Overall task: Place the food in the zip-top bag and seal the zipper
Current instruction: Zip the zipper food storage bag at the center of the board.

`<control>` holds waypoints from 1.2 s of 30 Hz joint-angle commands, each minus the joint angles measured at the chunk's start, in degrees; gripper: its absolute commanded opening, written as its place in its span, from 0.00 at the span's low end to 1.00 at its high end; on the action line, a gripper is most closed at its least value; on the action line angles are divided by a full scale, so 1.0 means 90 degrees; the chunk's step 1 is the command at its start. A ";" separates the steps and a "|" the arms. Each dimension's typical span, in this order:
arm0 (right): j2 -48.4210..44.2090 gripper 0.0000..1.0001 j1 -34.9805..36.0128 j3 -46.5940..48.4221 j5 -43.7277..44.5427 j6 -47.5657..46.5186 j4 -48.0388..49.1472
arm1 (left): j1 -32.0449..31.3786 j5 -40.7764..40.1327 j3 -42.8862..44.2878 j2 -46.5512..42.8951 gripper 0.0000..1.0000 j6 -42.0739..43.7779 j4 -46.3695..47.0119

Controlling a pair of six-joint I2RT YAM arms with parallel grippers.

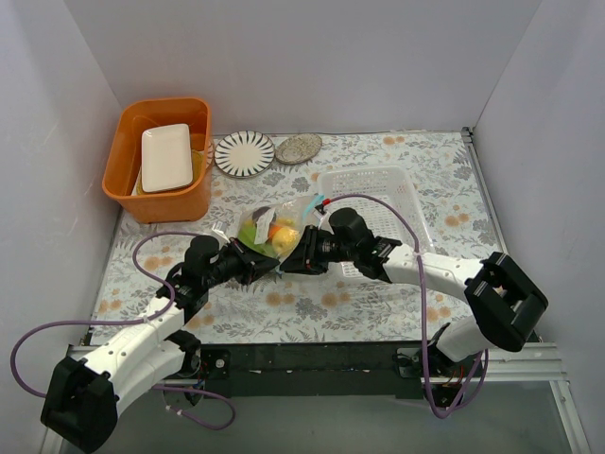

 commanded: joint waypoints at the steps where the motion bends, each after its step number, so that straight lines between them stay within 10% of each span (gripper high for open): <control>1: -0.0220 0.31 0.0121 0.0011 0.0508 -0.0097 0.0021 | -0.0002 -0.0064 -0.0023 -0.0015 0.00 -0.0066 0.0348; 8: -0.0181 0.06 0.0140 -0.0018 0.0606 -0.0038 0.0216 | -0.0002 -0.0035 -0.0120 -0.0112 0.00 -0.0095 0.0250; 27: -0.0347 0.03 0.0131 -0.0370 0.0743 0.0206 0.0900 | -0.0002 0.0268 -0.0511 -0.0142 0.17 -0.0486 0.0845; 36: -0.0250 0.03 0.0121 -0.0301 0.0606 0.0196 0.0832 | -0.0002 0.0327 -0.0599 -0.0015 0.04 -0.0583 0.1158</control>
